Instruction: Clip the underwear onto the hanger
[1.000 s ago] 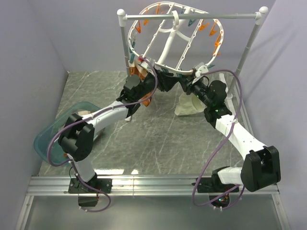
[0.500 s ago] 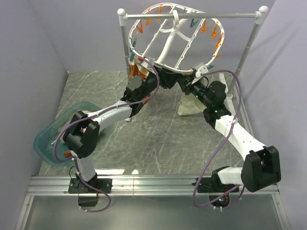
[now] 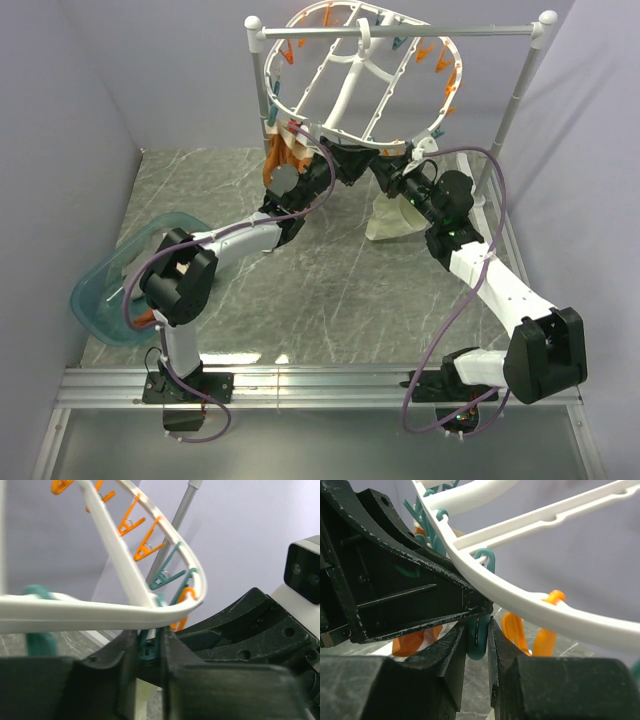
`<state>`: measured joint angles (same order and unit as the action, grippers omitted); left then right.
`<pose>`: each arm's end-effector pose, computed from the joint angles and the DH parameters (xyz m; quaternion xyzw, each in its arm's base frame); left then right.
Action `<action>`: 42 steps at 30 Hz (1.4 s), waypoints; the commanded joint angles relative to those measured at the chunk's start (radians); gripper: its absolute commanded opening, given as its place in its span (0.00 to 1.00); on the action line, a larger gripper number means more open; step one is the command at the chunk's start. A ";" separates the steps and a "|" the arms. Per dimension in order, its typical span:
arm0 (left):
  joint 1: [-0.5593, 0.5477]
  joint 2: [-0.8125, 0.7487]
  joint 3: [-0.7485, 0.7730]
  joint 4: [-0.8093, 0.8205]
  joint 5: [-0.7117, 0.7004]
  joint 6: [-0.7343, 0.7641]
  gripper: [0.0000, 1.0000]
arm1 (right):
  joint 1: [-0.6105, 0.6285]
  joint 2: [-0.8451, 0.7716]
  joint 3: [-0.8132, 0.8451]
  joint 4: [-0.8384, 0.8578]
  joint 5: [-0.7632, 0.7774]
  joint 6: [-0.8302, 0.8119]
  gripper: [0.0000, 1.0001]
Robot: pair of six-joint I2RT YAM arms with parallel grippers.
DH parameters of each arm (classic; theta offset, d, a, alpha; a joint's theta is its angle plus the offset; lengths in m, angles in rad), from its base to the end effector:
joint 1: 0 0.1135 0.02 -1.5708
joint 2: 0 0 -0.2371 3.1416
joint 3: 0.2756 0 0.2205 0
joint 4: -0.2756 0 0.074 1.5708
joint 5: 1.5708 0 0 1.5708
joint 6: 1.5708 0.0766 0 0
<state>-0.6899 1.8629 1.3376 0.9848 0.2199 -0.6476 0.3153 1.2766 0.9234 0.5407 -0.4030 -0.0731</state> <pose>0.3251 -0.2899 0.3520 0.1043 0.5222 -0.5690 0.6266 0.2883 0.1256 0.3502 -0.2718 0.5834 0.2179 0.7337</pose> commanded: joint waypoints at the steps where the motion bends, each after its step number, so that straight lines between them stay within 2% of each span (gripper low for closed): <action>1: -0.003 0.018 0.055 0.064 -0.044 -0.056 0.13 | 0.036 -0.037 -0.015 0.030 -0.134 0.032 0.00; 4: -0.002 0.018 0.057 0.058 -0.036 -0.060 0.00 | 0.038 -0.037 -0.015 0.021 -0.134 0.035 0.00; 5: 0.000 0.015 0.054 0.058 -0.034 -0.055 0.00 | 0.038 -0.034 -0.008 0.012 -0.134 0.033 0.00; 8: 0.001 0.005 0.046 0.054 -0.008 -0.049 0.00 | 0.036 -0.043 -0.014 -0.019 -0.120 0.019 0.11; 9: 0.003 -0.001 0.043 0.051 -0.005 -0.047 0.00 | 0.033 -0.054 -0.017 -0.039 -0.117 0.019 0.21; 11: 0.003 -0.004 0.035 0.041 0.007 -0.049 0.00 | 0.027 -0.065 -0.024 -0.070 -0.114 0.012 0.29; 12: 0.004 -0.005 0.032 0.040 0.009 -0.047 0.00 | 0.022 -0.080 -0.031 -0.088 -0.115 0.012 0.37; 18: 0.006 -0.007 0.038 0.029 0.018 -0.044 0.00 | -0.035 -0.189 -0.098 -0.201 -0.137 0.013 0.51; 25: 0.013 -0.002 0.063 0.015 0.030 -0.046 0.00 | -0.142 -0.374 -0.251 -0.286 -0.151 0.068 0.54; 27: 0.015 -0.002 0.067 0.008 0.036 -0.049 0.00 | -0.192 -0.410 -0.290 -0.335 -0.186 0.029 0.54; 30: 0.020 -0.005 0.071 0.000 0.056 -0.055 0.00 | -0.338 -0.425 -0.319 -0.430 -0.292 -0.054 0.55; 34: 0.027 -0.016 0.064 -0.005 0.078 -0.067 0.00 | -0.516 -0.353 -0.256 -0.568 -0.457 -0.279 0.55; 37: 0.030 -0.022 0.055 -0.011 0.093 -0.069 0.00 | -0.587 -0.240 -0.195 -0.668 -0.514 -0.378 0.51; 38: 0.032 -0.024 0.055 -0.012 0.099 -0.067 0.00 | -0.626 -0.180 -0.166 -0.682 -0.554 -0.401 0.47; 39: 0.032 -0.024 0.052 -0.015 0.101 -0.069 0.00 | -0.639 -0.152 -0.152 -0.718 -0.560 -0.475 0.43; 42: 0.036 -0.019 0.055 -0.014 0.113 -0.076 0.00 | -0.665 -0.062 -0.129 -0.716 -0.572 -0.562 0.40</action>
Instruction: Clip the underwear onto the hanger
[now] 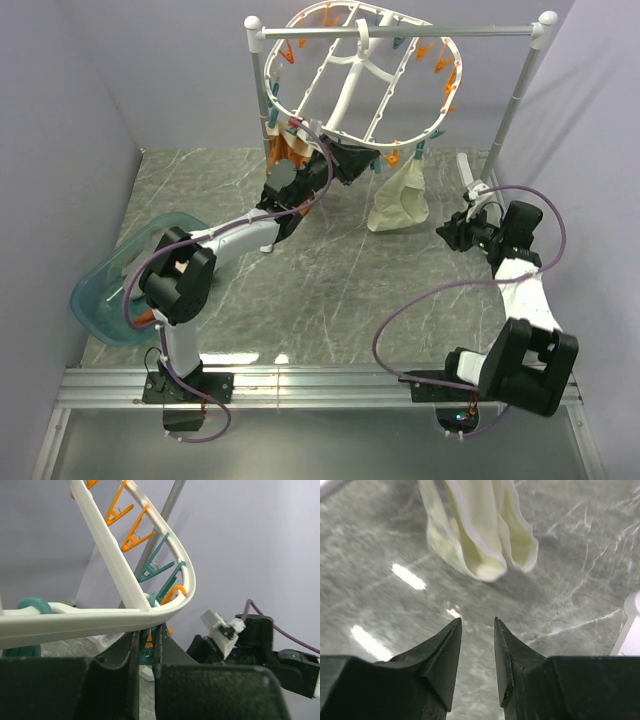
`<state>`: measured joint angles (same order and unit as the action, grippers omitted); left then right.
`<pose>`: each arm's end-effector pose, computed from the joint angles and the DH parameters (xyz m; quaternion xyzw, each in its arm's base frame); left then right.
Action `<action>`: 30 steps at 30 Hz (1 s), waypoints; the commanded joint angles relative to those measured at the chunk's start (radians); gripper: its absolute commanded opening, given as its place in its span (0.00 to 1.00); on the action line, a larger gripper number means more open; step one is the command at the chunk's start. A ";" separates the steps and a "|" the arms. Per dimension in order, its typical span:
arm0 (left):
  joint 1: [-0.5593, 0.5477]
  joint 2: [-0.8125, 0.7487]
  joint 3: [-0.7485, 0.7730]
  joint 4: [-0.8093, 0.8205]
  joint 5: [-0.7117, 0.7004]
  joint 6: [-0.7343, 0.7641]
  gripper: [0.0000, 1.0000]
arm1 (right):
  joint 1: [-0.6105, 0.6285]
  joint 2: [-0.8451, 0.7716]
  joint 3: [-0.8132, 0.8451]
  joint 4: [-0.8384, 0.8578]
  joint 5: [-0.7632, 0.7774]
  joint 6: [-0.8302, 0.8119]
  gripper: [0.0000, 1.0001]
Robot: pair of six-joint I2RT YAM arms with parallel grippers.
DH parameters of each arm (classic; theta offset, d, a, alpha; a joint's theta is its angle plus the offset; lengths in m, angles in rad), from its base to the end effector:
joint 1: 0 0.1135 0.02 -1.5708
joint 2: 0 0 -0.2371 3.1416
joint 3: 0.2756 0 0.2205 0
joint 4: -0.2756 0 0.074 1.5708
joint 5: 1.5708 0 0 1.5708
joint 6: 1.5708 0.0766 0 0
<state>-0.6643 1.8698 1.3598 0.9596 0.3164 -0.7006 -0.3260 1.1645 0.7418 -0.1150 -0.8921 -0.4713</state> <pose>0.3290 -0.2879 0.3527 0.1239 0.5274 -0.5925 0.5962 0.2552 -0.0233 0.2365 -0.2694 0.7669 0.1727 0.5562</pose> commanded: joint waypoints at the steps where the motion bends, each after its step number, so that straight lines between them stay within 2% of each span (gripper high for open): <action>1: 0.012 -0.023 0.039 0.011 0.019 -0.026 0.00 | -0.025 0.069 0.056 -0.055 -0.088 -0.187 0.40; 9: 0.025 -0.017 0.048 0.010 0.044 -0.048 0.00 | -0.027 0.260 0.047 0.188 -0.103 -0.291 0.44; 17: 0.034 -0.023 0.050 0.010 0.061 -0.050 0.00 | -0.004 0.467 0.192 0.127 -0.165 -0.426 0.51; 20: 0.037 -0.023 0.050 0.011 0.067 -0.051 0.00 | 0.004 0.515 0.281 -0.044 -0.183 -0.539 0.59; 30: 0.042 -0.006 0.071 0.007 0.081 -0.057 0.00 | 0.031 0.701 0.590 -0.569 -0.182 -0.852 0.62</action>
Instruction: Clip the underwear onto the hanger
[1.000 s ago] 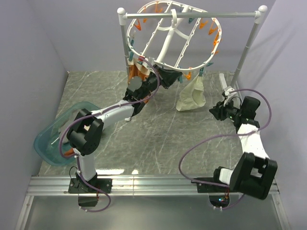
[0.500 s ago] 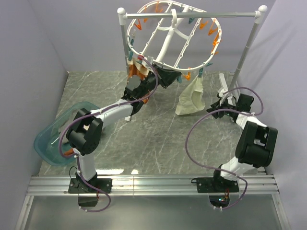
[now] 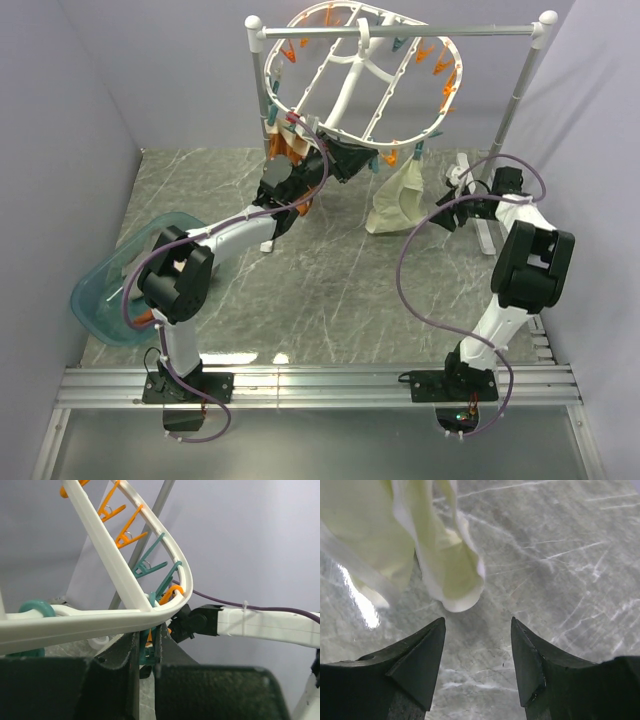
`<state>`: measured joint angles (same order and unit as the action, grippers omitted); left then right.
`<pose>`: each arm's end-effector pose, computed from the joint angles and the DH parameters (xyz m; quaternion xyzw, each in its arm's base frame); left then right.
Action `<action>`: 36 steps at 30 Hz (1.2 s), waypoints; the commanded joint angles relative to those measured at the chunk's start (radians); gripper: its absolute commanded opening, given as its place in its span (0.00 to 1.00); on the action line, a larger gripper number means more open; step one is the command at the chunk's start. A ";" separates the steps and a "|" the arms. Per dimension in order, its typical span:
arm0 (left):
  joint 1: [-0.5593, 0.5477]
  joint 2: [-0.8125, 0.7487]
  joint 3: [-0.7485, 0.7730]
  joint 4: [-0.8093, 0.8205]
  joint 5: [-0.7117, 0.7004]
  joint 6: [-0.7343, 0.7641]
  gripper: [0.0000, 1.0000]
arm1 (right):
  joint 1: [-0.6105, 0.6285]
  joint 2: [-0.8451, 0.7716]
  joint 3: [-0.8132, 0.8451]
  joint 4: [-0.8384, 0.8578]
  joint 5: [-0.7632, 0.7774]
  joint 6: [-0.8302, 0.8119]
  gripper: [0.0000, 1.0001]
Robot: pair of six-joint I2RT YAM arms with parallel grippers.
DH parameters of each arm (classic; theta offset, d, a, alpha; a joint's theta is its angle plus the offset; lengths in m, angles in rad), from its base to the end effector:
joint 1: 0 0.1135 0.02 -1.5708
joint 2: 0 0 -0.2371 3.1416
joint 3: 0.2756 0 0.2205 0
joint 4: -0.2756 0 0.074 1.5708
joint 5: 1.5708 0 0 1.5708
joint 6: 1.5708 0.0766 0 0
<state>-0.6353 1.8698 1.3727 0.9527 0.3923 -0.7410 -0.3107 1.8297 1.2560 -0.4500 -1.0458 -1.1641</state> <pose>0.3327 -0.2817 0.3553 0.1377 0.5270 -0.6082 0.5774 0.3535 -0.0439 0.1819 -0.4680 0.7035 0.1985 0.4965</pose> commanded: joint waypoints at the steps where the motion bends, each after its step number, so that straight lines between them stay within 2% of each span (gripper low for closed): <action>1: 0.011 -0.004 0.058 0.012 0.005 -0.018 0.00 | 0.022 0.045 0.104 -0.254 -0.016 -0.175 0.63; 6: 0.011 -0.001 0.066 0.006 0.005 -0.012 0.00 | 0.044 0.120 0.218 -0.397 0.013 -0.233 0.63; 12: 0.017 -0.001 0.063 0.014 0.006 -0.018 0.00 | 0.058 0.143 0.249 -0.420 0.033 -0.227 0.62; 18: 0.020 0.002 0.062 0.020 0.002 -0.020 0.00 | 0.074 0.161 0.283 -0.510 0.052 -0.318 0.52; 21: 0.022 -0.004 0.055 0.021 0.002 -0.017 0.00 | 0.074 0.163 0.293 -0.529 0.049 -0.335 0.33; 22: 0.023 -0.004 0.054 0.020 0.003 -0.017 0.00 | 0.074 0.163 0.293 -0.536 0.049 -0.342 0.24; 24: 0.022 -0.006 0.054 0.018 0.003 -0.017 0.00 | 0.074 0.158 0.286 -0.538 0.046 -0.355 0.16; 25: 0.022 -0.006 0.054 0.017 0.003 -0.015 0.00 | 0.073 0.151 0.283 -0.536 0.046 -0.358 0.07; 26: 0.023 -0.008 0.052 0.017 0.003 -0.014 0.00 | 0.073 0.146 0.280 -0.536 0.044 -0.364 0.03; 27: 0.022 -0.009 0.052 0.012 0.003 -0.011 0.00 | 0.073 0.141 0.273 -0.536 0.041 -0.364 0.00; 32: 0.023 -0.014 0.048 0.001 -0.006 -0.004 0.00 | 0.061 0.086 0.244 -0.562 0.029 -0.341 0.00; 36: 0.031 -0.017 0.046 -0.025 -0.012 0.011 0.00 | 0.016 -0.009 0.143 -0.616 0.033 -0.333 0.00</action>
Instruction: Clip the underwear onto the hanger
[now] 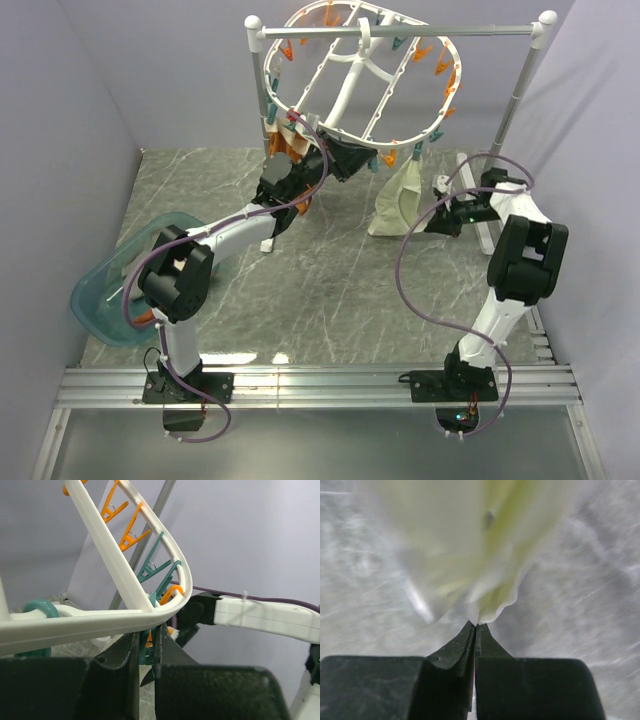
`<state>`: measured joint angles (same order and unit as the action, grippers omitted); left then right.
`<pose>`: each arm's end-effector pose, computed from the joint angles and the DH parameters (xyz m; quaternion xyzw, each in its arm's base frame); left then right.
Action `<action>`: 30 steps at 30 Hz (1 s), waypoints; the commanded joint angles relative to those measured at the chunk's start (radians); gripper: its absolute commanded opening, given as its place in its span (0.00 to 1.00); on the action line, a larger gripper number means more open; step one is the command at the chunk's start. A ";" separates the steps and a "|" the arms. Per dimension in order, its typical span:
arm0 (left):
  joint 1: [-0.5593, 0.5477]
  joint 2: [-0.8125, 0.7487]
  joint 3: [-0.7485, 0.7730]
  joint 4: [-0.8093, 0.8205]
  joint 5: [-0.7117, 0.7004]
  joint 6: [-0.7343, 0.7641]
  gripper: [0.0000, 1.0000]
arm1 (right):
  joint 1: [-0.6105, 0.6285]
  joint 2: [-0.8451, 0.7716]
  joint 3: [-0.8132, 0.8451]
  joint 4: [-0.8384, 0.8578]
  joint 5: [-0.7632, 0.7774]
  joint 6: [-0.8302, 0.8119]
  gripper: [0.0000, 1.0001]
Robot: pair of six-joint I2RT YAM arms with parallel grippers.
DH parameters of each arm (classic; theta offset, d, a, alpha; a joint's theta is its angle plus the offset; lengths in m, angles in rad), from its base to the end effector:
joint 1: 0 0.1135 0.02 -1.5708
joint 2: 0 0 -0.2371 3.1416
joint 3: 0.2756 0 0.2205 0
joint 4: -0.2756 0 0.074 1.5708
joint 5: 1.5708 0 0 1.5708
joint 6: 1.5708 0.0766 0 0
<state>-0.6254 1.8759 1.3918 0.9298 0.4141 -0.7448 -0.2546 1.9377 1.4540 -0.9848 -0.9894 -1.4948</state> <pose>0.3362 -0.2808 0.3561 0.1424 0.5314 -0.6087 0.5717 0.3380 -0.0218 0.1738 -0.5305 0.7012 0.2695 0.3927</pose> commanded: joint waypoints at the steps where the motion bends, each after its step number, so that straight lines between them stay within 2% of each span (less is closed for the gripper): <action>1: 0.023 -0.024 0.026 -0.005 -0.032 0.018 0.00 | -0.054 -0.161 -0.069 -0.097 -0.023 -0.005 0.00; 8: 0.032 -0.032 0.030 -0.042 -0.034 0.042 0.00 | -0.101 -0.339 -0.084 -0.351 -0.084 -0.048 0.00; 15: 0.032 -0.038 0.030 -0.086 -0.035 0.062 0.00 | -0.029 -0.505 -0.122 -0.413 -0.196 0.036 0.00; 16: 0.032 -0.037 0.036 -0.094 -0.032 0.065 0.00 | -0.008 -0.523 -0.138 -0.397 -0.218 0.086 0.00; 18: 0.035 -0.037 0.036 -0.094 -0.026 0.064 0.00 | 0.023 -0.581 -0.190 -0.315 -0.236 0.151 0.00; 19: 0.033 -0.038 0.035 -0.091 -0.018 0.062 0.00 | 0.069 -0.600 -0.210 -0.266 -0.242 0.268 0.00; 21: 0.033 -0.038 0.032 -0.089 -0.009 0.050 0.00 | 0.110 -0.663 -0.285 -0.022 -0.242 0.437 0.00; 22: 0.033 -0.038 0.032 -0.086 -0.005 0.045 0.00 | 0.135 -0.683 -0.314 0.077 -0.236 0.616 0.00; 23: 0.033 -0.040 0.030 -0.088 0.006 0.042 0.00 | 0.176 -0.704 -0.380 0.301 -0.209 0.718 0.00; 25: 0.033 -0.041 0.026 -0.088 0.015 0.039 0.00 | 0.212 -0.752 -0.437 0.508 -0.175 0.937 0.00; 26: 0.033 -0.043 0.026 -0.098 0.018 0.044 0.00 | 0.242 -0.763 -0.476 0.660 -0.154 0.988 0.00; 30: 0.032 -0.043 0.021 -0.117 0.032 0.056 0.00 | 0.277 -0.773 -0.532 0.885 -0.023 1.172 0.00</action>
<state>-0.6033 1.8748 1.3918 0.8558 0.4309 -0.6922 -0.0029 1.1915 0.9485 -0.4908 -1.1095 -0.6163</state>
